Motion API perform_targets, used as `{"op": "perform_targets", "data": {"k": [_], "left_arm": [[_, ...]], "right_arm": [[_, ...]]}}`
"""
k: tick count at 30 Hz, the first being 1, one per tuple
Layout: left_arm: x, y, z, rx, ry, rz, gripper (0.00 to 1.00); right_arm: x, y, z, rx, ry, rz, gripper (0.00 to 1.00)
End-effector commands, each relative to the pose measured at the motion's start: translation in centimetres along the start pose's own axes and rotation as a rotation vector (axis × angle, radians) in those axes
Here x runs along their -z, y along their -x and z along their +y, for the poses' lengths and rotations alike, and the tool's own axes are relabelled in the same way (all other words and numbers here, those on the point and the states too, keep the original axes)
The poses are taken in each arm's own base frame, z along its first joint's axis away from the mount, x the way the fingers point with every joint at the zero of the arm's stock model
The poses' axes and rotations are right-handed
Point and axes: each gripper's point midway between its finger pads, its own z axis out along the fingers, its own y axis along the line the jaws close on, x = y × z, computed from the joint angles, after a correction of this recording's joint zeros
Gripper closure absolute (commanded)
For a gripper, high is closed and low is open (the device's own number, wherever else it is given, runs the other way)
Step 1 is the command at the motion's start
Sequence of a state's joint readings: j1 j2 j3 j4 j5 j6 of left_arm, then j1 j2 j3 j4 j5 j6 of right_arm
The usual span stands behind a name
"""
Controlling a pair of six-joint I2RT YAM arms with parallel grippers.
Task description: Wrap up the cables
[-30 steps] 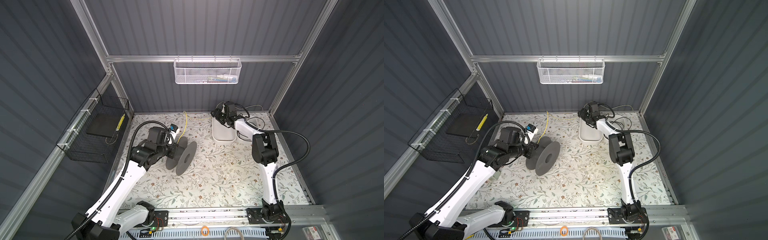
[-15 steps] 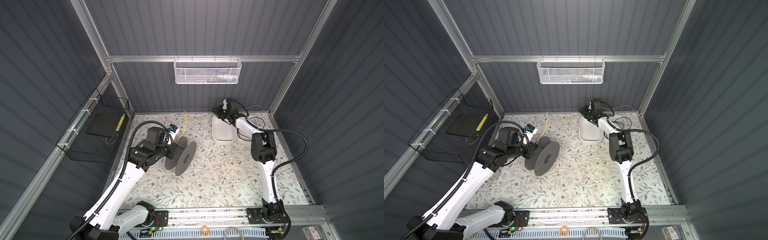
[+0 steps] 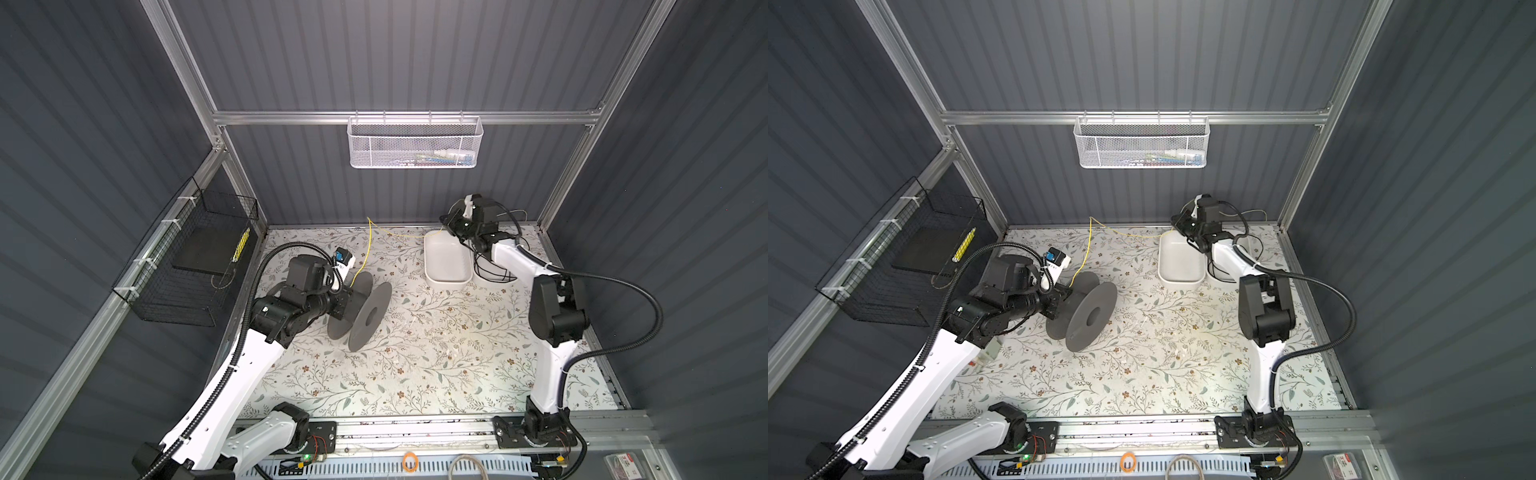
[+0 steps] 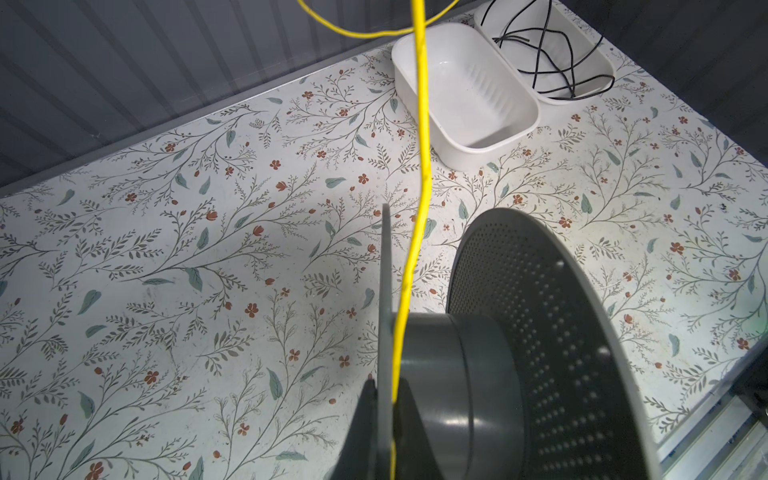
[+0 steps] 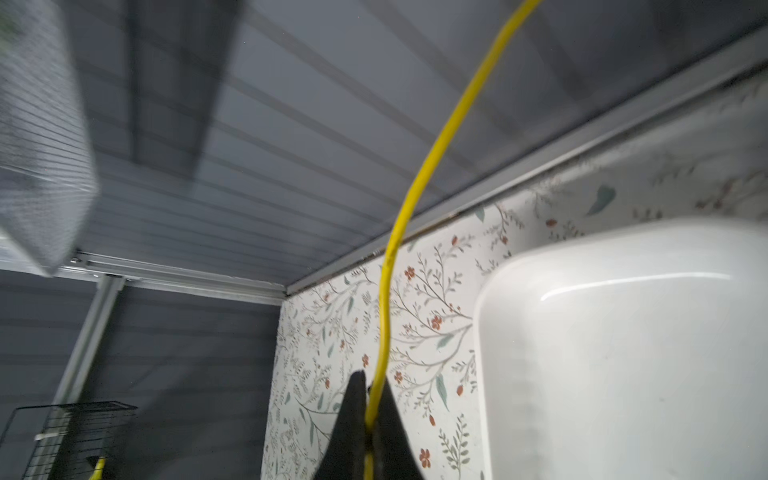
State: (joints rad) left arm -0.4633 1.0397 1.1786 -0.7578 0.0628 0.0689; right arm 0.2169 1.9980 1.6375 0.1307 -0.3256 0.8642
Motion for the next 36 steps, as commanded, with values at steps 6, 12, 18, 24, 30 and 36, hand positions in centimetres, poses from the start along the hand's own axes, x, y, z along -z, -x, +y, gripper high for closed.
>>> {"op": "perform_targets", "data": {"k": [6,12,18,24,30,36], "left_arm": [[3.3,3.4,-1.6,-0.053,-0.074,-0.13,1.0],[5.3,5.7,-3.0,-0.096,-0.137,-0.241,1.0],[7.4,7.5,-3.8,-0.075,-0.183,-0.299,1.0],[11.5,11.6,-4.4,-0.013,-0.215,-0.404,1.0],[14.6,16.6,-4.4,0.026,-0.229,-0.52,1.0],[16.5,22.2,-3.0,0.125,-0.198,-0.683,1.0]], "right_arm": [[8.3,7.7,3.2,0.114,0.052,-0.195,1.0],[15.3,10.0,4.2,0.205,-0.018,-0.335,1.0],[18.4,11.2,0.2,0.296,-0.231,-0.395,1.0],[18.2,8.4,-5.3,0.311,-0.383,-0.345,1.0],[18.5,3.1,-8.7,0.288,-0.439,-0.284,1.0],[18.2,-3.4,-9.3,0.303,-0.421,-0.203,1.0]]}}
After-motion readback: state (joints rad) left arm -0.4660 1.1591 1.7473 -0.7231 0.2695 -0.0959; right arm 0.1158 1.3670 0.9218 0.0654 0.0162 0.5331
